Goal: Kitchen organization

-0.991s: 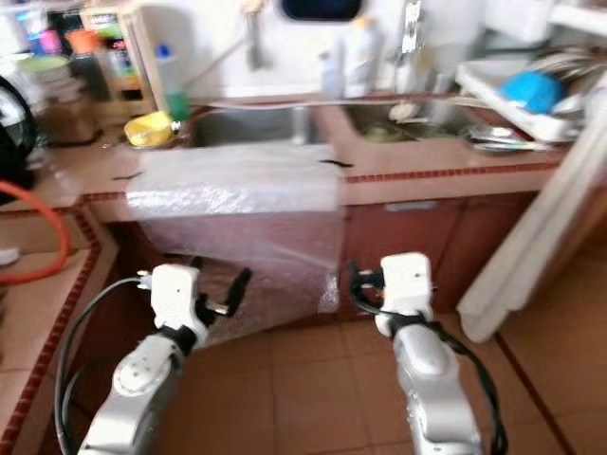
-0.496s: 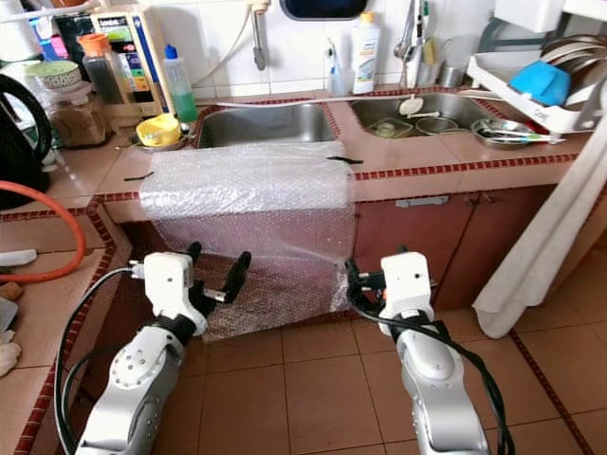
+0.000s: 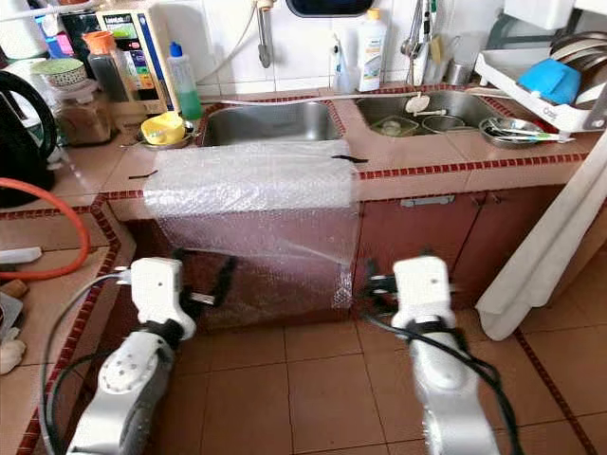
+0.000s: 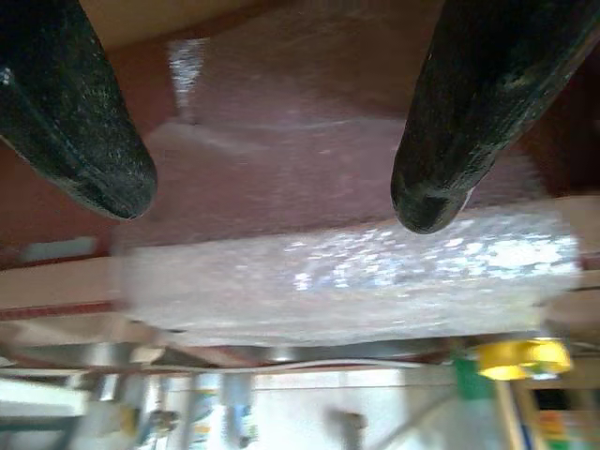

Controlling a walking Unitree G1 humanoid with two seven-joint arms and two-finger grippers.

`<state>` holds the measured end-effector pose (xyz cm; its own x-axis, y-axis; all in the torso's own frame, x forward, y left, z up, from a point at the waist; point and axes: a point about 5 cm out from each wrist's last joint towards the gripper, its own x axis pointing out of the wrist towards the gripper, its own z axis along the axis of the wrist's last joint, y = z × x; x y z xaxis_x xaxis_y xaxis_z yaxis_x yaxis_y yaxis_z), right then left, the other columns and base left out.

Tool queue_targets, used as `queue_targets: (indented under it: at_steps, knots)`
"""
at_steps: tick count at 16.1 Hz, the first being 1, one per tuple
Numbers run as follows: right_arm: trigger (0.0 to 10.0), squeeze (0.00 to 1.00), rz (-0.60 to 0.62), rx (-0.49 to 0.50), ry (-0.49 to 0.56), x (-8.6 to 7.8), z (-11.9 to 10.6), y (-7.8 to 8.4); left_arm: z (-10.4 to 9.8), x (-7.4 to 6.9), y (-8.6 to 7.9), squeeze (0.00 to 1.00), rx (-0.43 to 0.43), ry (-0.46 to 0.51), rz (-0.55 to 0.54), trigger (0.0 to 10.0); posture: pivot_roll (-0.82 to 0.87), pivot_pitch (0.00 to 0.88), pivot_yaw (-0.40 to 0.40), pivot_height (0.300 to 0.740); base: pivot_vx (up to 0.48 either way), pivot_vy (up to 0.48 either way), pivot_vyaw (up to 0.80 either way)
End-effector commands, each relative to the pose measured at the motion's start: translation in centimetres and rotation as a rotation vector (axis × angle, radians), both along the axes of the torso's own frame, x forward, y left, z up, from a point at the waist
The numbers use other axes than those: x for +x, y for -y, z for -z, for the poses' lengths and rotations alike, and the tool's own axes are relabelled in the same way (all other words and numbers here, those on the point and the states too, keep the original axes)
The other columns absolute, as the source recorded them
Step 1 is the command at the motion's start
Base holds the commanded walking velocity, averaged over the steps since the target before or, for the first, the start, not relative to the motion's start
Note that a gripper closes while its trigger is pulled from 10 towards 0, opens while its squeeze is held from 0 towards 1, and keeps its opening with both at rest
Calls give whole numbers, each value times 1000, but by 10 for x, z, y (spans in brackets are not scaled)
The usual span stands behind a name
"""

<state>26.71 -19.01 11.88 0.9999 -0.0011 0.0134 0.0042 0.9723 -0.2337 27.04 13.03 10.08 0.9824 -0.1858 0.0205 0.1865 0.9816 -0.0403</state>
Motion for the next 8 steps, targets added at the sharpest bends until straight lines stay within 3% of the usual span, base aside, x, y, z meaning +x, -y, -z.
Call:
queue_targets:
  at_steps: [1,5,8]
  knots:
    - [10000,0,18,-6,38,-2,-9,3,1,0,-7,0,31,6,-38,10000,-247,15,77,740,0,0,0]
    - [10000,0,45,-7,30,-9,-9,15,-4,-2,-33,0,67,31,-167,10000,-258,18,88,740,0,0,0]
    - [10000,0,47,-6,33,-8,-11,14,-6,-3,-40,0,78,40,-184,10000,-261,24,92,740,0,0,0]
